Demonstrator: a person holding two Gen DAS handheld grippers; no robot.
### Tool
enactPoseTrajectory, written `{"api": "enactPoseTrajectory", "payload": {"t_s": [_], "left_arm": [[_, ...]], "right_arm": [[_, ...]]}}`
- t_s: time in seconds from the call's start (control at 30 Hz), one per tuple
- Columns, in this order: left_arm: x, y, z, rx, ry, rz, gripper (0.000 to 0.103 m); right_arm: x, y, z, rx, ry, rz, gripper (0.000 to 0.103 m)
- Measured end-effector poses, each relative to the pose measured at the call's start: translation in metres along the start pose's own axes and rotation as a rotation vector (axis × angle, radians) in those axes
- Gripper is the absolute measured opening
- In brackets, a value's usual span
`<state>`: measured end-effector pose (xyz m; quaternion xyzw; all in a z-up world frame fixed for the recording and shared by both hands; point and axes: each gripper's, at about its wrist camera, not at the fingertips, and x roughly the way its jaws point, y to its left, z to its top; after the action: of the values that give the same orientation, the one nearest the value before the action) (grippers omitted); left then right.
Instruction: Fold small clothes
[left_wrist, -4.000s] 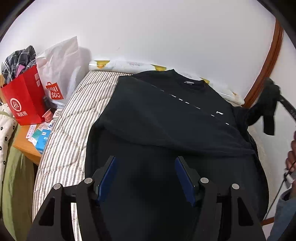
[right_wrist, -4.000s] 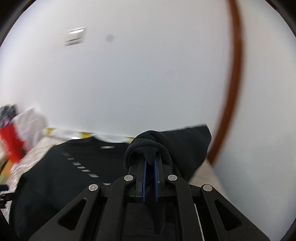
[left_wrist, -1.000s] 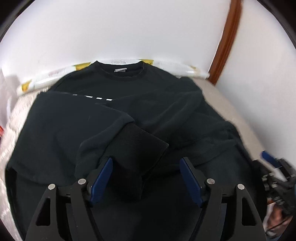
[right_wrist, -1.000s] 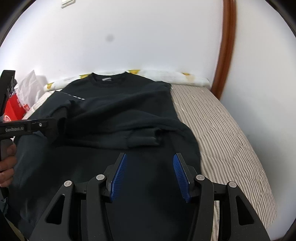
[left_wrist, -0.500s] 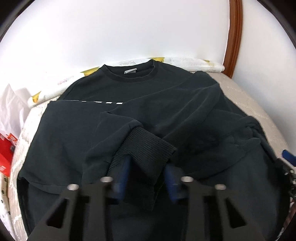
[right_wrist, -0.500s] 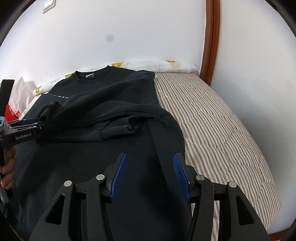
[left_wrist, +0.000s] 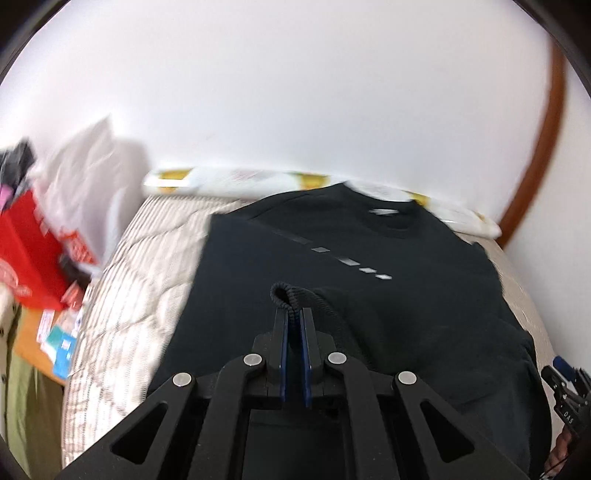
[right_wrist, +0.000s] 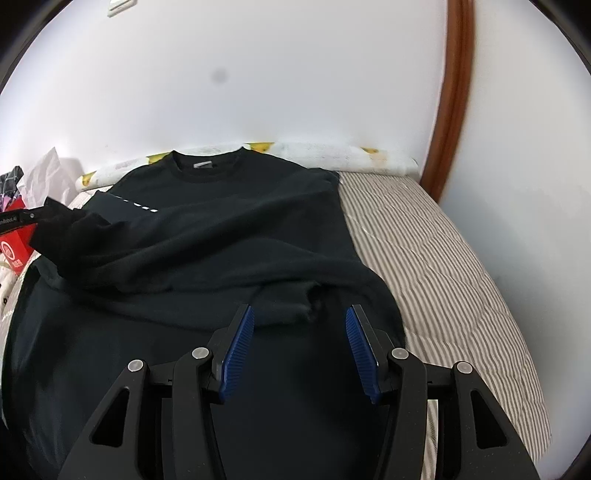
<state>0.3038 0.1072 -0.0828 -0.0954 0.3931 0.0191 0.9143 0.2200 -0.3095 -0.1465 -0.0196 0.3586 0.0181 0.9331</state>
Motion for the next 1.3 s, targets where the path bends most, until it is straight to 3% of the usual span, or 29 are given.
{"api": "enactPoseTrajectory", "payload": {"t_s": [0.13, 0.37, 0.5, 0.63, 0.7, 0.77, 0.87, 1.0, 1.03, 1.13, 1.3], "left_arm": [[0.006, 0.043, -0.009, -0.060, 0.032, 0.067, 0.015], [0.026, 0.063, -0.030, -0.153, 0.114, -0.103, 0.049], [0.049, 0.050, -0.038, -0.127, 0.202, -0.139, 0.049], [0.058, 0.034, -0.047, -0.068, 0.213, -0.098, 0.047], [0.059, 0.026, -0.047, -0.036, 0.213, -0.080, 0.035], [0.059, 0.021, -0.046, -0.025, 0.221, -0.076, 0.013], [0.047, 0.014, -0.038, 0.032, 0.166, -0.045, 0.010], [0.032, 0.034, -0.015, -0.026, 0.104, -0.054, 0.007], [0.031, 0.039, -0.011, -0.036, 0.095, -0.036, 0.005], [0.040, 0.048, -0.006, -0.013, 0.099, 0.132, 0.001], [0.053, 0.061, -0.018, -0.087, 0.151, 0.005, 0.002]], "right_arm": [[0.007, 0.016, 0.007, -0.034, 0.003, 0.000, 0.051], [0.022, 0.043, 0.013, -0.116, 0.014, -0.006, 0.051], [0.037, 0.047, 0.014, -0.159, 0.034, -0.019, 0.052], [0.049, 0.043, 0.012, -0.156, 0.067, -0.039, 0.052], [0.053, 0.040, 0.011, -0.151, 0.075, -0.046, 0.052], [0.057, 0.037, 0.009, -0.149, 0.078, -0.059, 0.052], [0.062, 0.033, 0.009, -0.136, 0.075, -0.079, 0.052], [0.064, 0.027, 0.018, -0.133, 0.057, -0.108, 0.052], [0.062, 0.025, 0.021, -0.127, 0.044, -0.109, 0.052], [0.058, 0.016, 0.032, -0.096, 0.004, -0.101, 0.052], [0.081, -0.003, 0.036, -0.038, 0.045, -0.139, 0.052]]}}
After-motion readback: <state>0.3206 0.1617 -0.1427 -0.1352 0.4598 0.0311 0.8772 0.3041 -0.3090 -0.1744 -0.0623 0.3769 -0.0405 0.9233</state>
